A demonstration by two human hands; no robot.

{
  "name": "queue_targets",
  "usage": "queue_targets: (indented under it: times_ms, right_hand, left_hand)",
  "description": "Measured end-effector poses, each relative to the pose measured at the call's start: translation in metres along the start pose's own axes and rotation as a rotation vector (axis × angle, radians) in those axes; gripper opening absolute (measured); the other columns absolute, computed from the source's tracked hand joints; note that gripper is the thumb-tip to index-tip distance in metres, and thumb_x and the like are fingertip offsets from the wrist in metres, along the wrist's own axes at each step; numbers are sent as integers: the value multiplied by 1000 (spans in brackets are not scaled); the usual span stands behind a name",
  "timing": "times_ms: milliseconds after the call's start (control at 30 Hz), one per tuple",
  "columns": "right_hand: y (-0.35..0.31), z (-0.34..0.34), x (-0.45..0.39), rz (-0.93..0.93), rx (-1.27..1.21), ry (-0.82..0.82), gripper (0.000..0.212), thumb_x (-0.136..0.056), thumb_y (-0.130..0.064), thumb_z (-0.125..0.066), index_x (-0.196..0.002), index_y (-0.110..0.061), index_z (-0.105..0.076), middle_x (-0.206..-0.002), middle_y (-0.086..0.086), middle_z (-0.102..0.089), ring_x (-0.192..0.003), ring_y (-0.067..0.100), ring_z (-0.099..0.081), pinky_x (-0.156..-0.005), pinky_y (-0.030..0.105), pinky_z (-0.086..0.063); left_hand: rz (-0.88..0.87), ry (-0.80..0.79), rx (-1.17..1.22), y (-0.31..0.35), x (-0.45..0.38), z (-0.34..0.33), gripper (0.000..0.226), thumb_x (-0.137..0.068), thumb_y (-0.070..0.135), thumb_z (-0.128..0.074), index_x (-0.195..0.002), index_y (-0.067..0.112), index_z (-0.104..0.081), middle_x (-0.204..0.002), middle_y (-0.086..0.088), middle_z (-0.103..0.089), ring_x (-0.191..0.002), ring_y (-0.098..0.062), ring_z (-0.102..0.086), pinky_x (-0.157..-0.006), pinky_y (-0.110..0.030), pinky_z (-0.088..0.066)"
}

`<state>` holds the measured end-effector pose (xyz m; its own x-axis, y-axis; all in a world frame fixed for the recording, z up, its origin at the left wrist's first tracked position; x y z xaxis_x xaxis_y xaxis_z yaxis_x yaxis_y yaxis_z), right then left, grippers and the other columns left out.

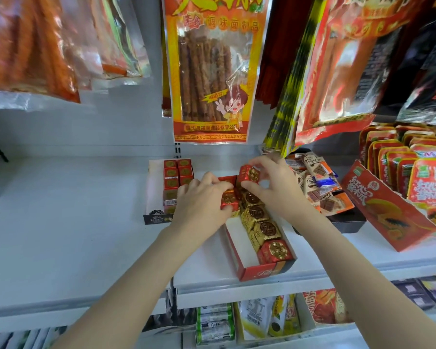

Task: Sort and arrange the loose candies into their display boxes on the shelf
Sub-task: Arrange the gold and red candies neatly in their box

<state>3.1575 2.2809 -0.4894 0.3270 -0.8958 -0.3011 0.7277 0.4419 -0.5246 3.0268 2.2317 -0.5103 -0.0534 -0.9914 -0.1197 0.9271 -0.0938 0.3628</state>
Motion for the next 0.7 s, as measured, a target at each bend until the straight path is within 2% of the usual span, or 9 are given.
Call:
queue_targets:
  times_ms: [133, 200, 267, 333, 400, 467, 533, 633, 700]
  right_hand:
    - [-11, 14, 28, 15, -123, -98, 38, -77, -24, -70, -112, -19, -57, -104, -2, -58, -82, 9, -56, -78, 23, -49]
    - [-23, 18, 42, 94, -96, -212, 42, -73, -28, -74, -109, -26, -54, -97, -12, -58, -84, -1, -49, -74, 10, -41]
    - [-32, 13, 54, 191, 26, -368, 40, -71, -32, -75, -106, -27, -55, -94, -17, -53, -84, -3, -38, -74, 8, -33]
    - [-34, 3, 63, 231, 154, -503, 35, -72, -35, -73, -103, -26, -60, -90, -23, -41, -88, -1, -28, -83, 19, -29]
    - [-29, -3, 64, 212, 193, -578, 32, -73, -39, -72, -100, -26, -65, -89, -24, -45, -95, 0, -24, -90, 27, -22]
    - [-26, -3, 61, 195, 112, -659, 27, -71, -43, -73, -94, -29, -70, -91, -22, -60, -101, 2, -32, -97, 28, -22]
    - [-23, 1, 56, 172, 22, -725, 17, -73, -40, -72, -85, -29, -73, -85, -21, -65, -94, 0, -48, -95, 24, -35]
    - [-20, 13, 39, 127, -57, -526, 10, -81, -22, -68, -90, -20, -73, -87, -11, -70, -78, -6, -58, -75, 6, -43]
    - [-21, 19, 28, 146, 36, -312, 20, -83, -20, -66, -102, -17, -69, -102, -3, -70, -90, 3, -58, -78, 7, -40]
  left_hand:
    - [-5, 4, 14, -3, 0, 2, 43, -87, 39, -53, -129, 35, -45, -126, 6, -44, -117, -20, -42, -96, -36, -28]
    - [-3, 5, 26, -3, 1, 3, 43, -86, 40, -56, -127, 35, -47, -126, 6, -45, -118, -20, -42, -96, -37, -28]
    - [-1, 16, 18, -2, 3, 5, 40, -85, 41, -58, -123, 34, -51, -127, 7, -47, -118, -19, -42, -97, -36, -27]
    - [-3, 30, 2, -2, 4, 6, 36, -84, 40, -60, -118, 31, -54, -127, 9, -48, -117, -18, -43, -97, -36, -28]
    - [5, 34, 26, -3, 4, 7, 34, -82, 38, -62, -114, 29, -56, -124, 9, -51, -114, -17, -46, -97, -36, -29]
    - [19, 14, 69, -4, 4, 8, 33, -80, 37, -65, -111, 29, -57, -121, 8, -52, -112, -16, -49, -98, -37, -33]
    - [31, -36, 142, -6, 4, 7, 31, -79, 35, -67, -108, 28, -60, -121, 6, -52, -113, -17, -48, -100, -42, -36]
    - [14, -71, 275, -7, 4, 8, 28, -78, 29, -68, -105, 28, -61, -119, 5, -52, -116, -18, -47, -100, -45, -37]
    - [14, -59, 297, -8, 5, 11, 34, -82, 25, -65, -115, 24, -57, -124, 4, -51, -119, -17, -46, -101, -42, -39]
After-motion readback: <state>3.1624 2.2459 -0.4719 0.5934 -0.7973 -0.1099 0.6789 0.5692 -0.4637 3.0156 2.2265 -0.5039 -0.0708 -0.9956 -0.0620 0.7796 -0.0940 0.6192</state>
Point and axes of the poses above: each hand's wrist, its own x-axis away from the middle knuckle, its own z-axis out of the back of the hand, y = z × x, the point moved 5 cm from there along -x, towards the middle knuckle
